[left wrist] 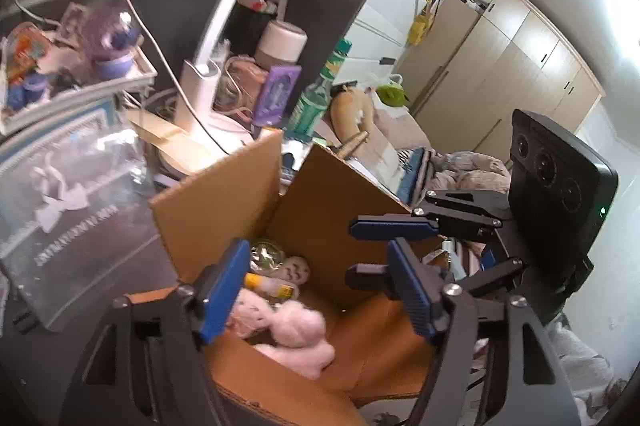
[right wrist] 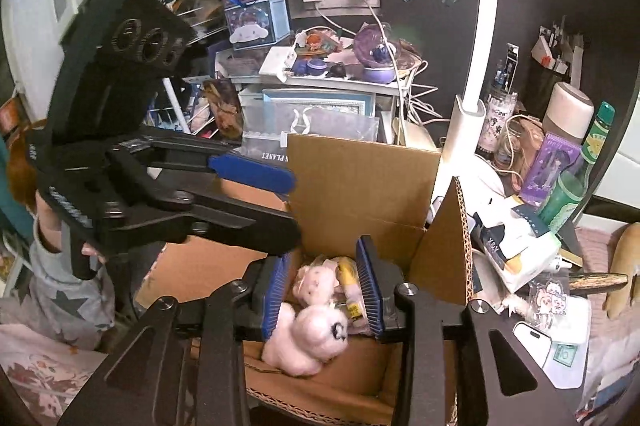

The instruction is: Organize objects

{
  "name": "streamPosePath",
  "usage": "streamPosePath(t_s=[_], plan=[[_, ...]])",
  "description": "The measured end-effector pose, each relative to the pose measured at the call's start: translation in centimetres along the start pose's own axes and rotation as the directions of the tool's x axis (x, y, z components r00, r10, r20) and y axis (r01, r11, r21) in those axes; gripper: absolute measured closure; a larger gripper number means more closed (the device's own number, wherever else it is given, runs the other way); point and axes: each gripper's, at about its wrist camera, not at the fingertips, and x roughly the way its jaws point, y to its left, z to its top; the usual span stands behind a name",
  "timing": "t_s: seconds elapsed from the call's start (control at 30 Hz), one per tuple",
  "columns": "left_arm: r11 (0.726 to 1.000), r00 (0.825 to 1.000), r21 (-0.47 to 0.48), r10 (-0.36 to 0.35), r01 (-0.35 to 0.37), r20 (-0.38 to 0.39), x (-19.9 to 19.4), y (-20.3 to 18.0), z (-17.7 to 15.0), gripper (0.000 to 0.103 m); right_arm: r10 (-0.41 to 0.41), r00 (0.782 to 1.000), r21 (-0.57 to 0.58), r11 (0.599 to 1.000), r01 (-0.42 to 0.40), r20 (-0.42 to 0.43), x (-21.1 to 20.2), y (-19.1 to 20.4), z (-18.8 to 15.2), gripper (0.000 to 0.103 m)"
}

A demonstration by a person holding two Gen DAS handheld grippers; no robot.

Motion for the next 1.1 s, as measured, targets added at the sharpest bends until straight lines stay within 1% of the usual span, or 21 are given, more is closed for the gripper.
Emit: streamPosePath(t_s=[0.03,0.1,0.17,0.23,0.27,0.3,0.37,0.4,0.43,0.47,0.5,0.53,0.57,0.6,0.63,0.67,0.73,0.83,0.9,1.03,1.1], plan=[[1.0,1.0,0.008,0.026,-0.026,0.016,-0.5,-0.2,-0.2,0.029,0.001,1.0,0.0,1.0,-0.001,0.003,-0.1,0.0,0.0,0.073],[0.996,0.994,0.022,0.087,-0.089,0.058,-1.9,-0.6,-0.7,0.017,0.002,1.0,0.0,1.0,-0.002,0.013,-0.3,0.1,0.1,0.073],[0.989,0.985,0.035,0.139,-0.144,0.103,-3.3,-1.0,-1.4,0.017,0.0,0.999,-0.004,1.0,0.0,0.032,-0.5,0.3,0.2,0.07],[0.981,0.972,0.033,0.187,-0.194,0.143,-4.8,-1.3,-2.3,0.011,-0.017,0.997,-0.015,1.0,0.018,0.075,-1.1,0.7,0.3,0.06],[0.974,0.962,0.028,0.216,-0.224,0.168,-5.6,-1.5,-2.7,0.004,-0.028,0.995,-0.021,0.999,0.03,0.092,-1.3,0.9,0.3,0.059],[0.967,0.95,0.023,0.244,-0.253,0.193,-6.5,-1.6,-3.2,0.001,-0.04,0.992,-0.032,0.999,0.044,0.116,-1.6,1.3,0.3,0.057],[0.947,0.919,0.006,0.309,-0.32,0.243,-8.0,-1.7,-4.1,0.001,-0.05,0.986,-0.057,0.997,0.06,0.159,-2.1,2.0,0.5,0.052],[0.939,0.907,-0.003,0.332,-0.343,0.258,-8.7,-1.7,-4.5,0.001,-0.053,0.981,-0.071,0.995,0.067,0.185,-2.4,2.6,0.5,0.047],[0.928,0.89,-0.019,0.363,-0.372,0.277,-9.4,-1.8,-5.0,0.001,-0.055,0.977,-0.081,0.994,0.073,0.205,-2.7,3.0,0.5,0.043],[0.915,0.871,-0.036,0.394,-0.402,0.294,-10.1,-1.8,-5.6,0.001,-0.057,0.973,-0.091,0.993,0.079,0.224,-2.9,3.4,0.6,0.041],[0.904,0.855,-0.05,0.419,-0.425,0.306,-10.6,-1.8,-5.9,0.001,-0.058,0.968,-0.104,0.991,0.086,0.243,-3.0,3.9,0.6,0.037],[0.889,0.834,-0.069,0.451,-0.454,0.318,-11.2,-1.7,-6.4,0.001,-0.06,0.965,-0.113,0.989,0.092,0.256,-3.2,4.3,0.6,0.032],[0.868,0.807,-0.091,0.489,-0.488,0.33,-11.7,-1.6,-6.9,0.001,-0.062,0.961,-0.122,0.988,0.098,0.27,-3.2,4.7,0.7,0.029],[0.853,0.789,-0.104,0.514,-0.511,0.337,-11.9,-1.5,-7.2,0.001,-0.063,0.957,-0.13,0.986,0.103,0.285,-3.3,5.1,0.6,0.022],[0.834,0.764,-0.121,0.544,-0.539,0.347,-12.3,-1.4,-7.6,0.001,-0.062,0.953,-0.135,0.985,0.106,0.298,-3.3,5.4,0.6,0.015],[0.824,0.749,-0.13,0.558,-0.552,0.357,-12.6,-1.4,-8.0,0.001,-0.06,0.95,-0.138,0.985,0.106,0.306,-3.3,5.6,0.6,0.013],[0.813,0.728,-0.141,0.571,-0.564,0.38,-13.1,-1.3,-8.5,0.001,-0.049,0.947,-0.141,0.985,0.098,0.317,-2.8,6.1,0.5,0.011],[0.789,0.691,-0.158,0.601,-0.594,0.402,-13.6,-1.4,-9.3,0.001,-0.038,0.952,-0.145,0.986,0.085,0.303,-1.9,6.2,0.2,0.01],[0.782,0.683,-0.164,0.61,-0.602,0.401,-13.7,-1.4,-9.5,0.001,-0.03,0.955,-0.14,0.987,0.074,0.294,-1.4,6.3,0.1,0.01],[0.779,0.679,-0.179,0.616,-0.601,0.4,-13.9,-1.4,-10.0,0.001,-0.019,0.957,-0.125,0.991,0.057,0.288,-1.1,6.2,-0.1,0.01],[0.78,0.682,-0.176,0.614,-0.6,0.398,-13.9,-1.4,-10.0,0.001,-0.014,0.957,-0.115,0.992,0.049,0.29,-1.2,5.9,-0.1,0.01]])
